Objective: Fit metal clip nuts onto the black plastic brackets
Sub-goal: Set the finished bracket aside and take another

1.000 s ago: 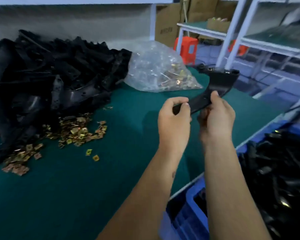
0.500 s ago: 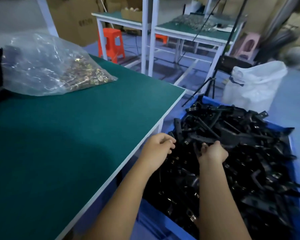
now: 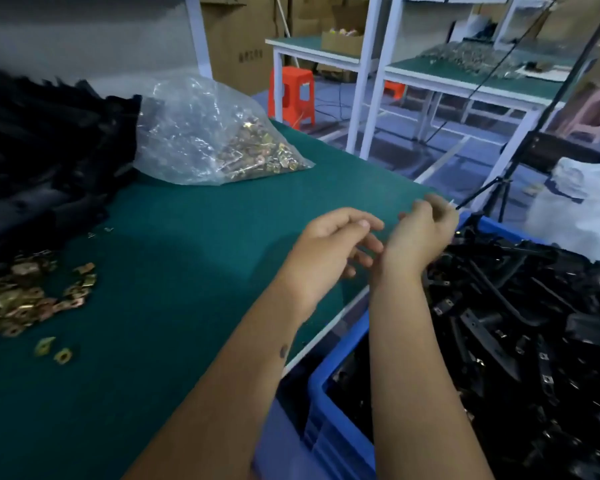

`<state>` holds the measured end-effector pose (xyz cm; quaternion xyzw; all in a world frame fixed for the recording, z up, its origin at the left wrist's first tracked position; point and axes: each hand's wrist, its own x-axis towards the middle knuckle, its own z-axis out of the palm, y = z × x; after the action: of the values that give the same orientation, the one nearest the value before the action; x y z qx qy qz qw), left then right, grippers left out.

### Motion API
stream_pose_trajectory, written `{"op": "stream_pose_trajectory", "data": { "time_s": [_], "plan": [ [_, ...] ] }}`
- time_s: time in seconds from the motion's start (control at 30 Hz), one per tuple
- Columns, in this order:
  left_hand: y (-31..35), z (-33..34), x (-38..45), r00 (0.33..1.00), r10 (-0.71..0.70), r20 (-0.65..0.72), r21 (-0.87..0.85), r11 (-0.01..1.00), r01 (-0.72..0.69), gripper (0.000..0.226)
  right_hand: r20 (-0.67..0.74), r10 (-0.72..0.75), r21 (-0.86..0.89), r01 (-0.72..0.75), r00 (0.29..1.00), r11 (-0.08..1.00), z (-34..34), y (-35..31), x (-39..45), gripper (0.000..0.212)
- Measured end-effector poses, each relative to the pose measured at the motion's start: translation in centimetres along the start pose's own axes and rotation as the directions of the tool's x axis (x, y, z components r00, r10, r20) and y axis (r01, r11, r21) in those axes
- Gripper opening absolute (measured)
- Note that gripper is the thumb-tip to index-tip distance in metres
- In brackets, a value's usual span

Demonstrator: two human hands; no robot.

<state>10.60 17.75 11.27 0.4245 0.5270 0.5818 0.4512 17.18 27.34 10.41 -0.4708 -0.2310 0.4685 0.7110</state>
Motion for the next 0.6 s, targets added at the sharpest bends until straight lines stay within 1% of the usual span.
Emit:
{"op": "stream_pose_trajectory", "data": {
  "time_s": [0.07, 0.1, 0.13, 0.17, 0.2, 0.27, 0.33, 0.37, 0.4, 0.43, 0.53, 0.6],
  "plan": [
    [0.8, -3.8, -1.1, 0.983, 0.046, -0.180, -0.033, 0.998, -0.053, 0.033, 0.183, -0.054, -0.034, 0.061, 0.982, 0.998, 3.4, 0.1, -4.0, 0.022],
    [1.0, -5.8, -1.7, 0.959, 0.068, -0.276, -0.044, 0.996, -0.084, 0.033, 0.287, -0.070, -0.050, 0.088, 0.955, 0.995, 4.9, 0.5, -6.1, 0.023],
    [1.1, -7.8, -2.4, 0.925, 0.087, -0.371, -0.044, 0.993, -0.111, 0.033, 0.400, -0.069, -0.066, 0.104, 0.914, 0.992, 6.3, 1.1, -8.3, 0.023],
    [1.2, -9.7, -3.2, 0.881, 0.098, -0.462, -0.032, 0.991, -0.127, 0.034, 0.511, -0.065, -0.081, 0.123, 0.857, 0.989, 7.5, 1.8, -10.7, 0.021],
    [1.2, -11.5, -4.1, 0.833, 0.105, -0.544, -0.020, 0.990, -0.138, 0.034, 0.619, -0.051, -0.105, 0.147, 0.784, 0.984, 8.5, 2.5, -13.0, 0.020],
    [1.3, -14.8, -5.9, 0.732, 0.121, -0.670, -0.008, 0.985, -0.170, 0.034, 0.791, 0.005, -0.154, 0.192, 0.612, 0.969, 10.1, 4.5, -17.3, 0.019],
    [1.2, -18.0, -7.9, 0.640, 0.140, -0.755, 0.044, 0.986, -0.164, 0.034, 0.885, 0.070, -0.211, 0.263, 0.461, 0.941, 11.2, 6.6, -20.5, 0.018],
    [1.1, -19.5, -9.1, 0.596, 0.149, -0.789, 0.089, 0.988, -0.129, 0.034, 0.909, 0.094, -0.235, 0.311, 0.406, 0.921, 11.7, 7.7, -21.8, 0.018],
    [1.0, -21.1, -10.2, 0.554, 0.163, -0.816, 0.136, 0.987, -0.089, 0.034, 0.922, 0.117, -0.256, 0.354, 0.370, 0.900, 11.9, 8.7, -22.8, 0.020],
    [0.7, -22.5, -11.3, 0.517, 0.180, -0.837, 0.175, 0.983, -0.059, 0.034, 0.925, 0.136, -0.276, 0.384, 0.354, 0.881, 12.2, 9.6, -23.7, 0.022],
    [-0.6, -25.9, -14.4, 0.434, 0.229, -0.871, 0.246, 0.969, -0.018, 0.033, 0.919, 0.155, -0.317, 0.446, 0.362, 0.837, 12.4, 11.8, -25.4, 0.033],
    [-1.7, -27.1, -15.3, 0.393, 0.216, -0.894, 0.247, 0.969, 0.030, 0.032, 0.929, 0.112, -0.290, 0.504, 0.353, 0.813, 12.8, 12.6, -25.9, 0.042]
  ]
}}
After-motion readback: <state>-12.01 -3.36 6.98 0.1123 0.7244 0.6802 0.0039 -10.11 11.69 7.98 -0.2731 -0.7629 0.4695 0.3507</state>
